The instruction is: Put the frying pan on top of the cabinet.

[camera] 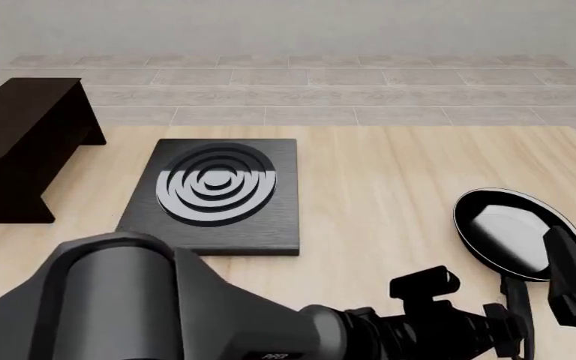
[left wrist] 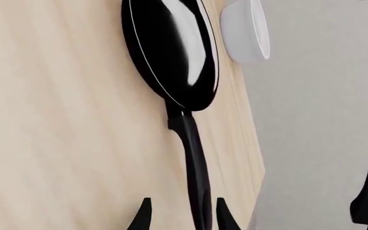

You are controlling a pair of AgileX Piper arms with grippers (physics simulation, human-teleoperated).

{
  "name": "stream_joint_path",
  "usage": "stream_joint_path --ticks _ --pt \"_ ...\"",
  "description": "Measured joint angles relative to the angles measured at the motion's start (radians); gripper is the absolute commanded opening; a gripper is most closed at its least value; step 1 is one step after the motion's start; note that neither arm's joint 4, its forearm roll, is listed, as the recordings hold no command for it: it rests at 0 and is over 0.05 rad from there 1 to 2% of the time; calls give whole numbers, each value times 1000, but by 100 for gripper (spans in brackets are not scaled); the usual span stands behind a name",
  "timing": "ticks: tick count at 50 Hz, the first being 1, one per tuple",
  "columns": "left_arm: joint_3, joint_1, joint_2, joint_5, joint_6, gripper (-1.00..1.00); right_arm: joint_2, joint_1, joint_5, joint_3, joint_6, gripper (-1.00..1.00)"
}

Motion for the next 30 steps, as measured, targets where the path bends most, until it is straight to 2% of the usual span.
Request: stream_joint_path --ticks 30 --pt "-45 -19 37 -4 2 100 14 -3 -12 0 11 100"
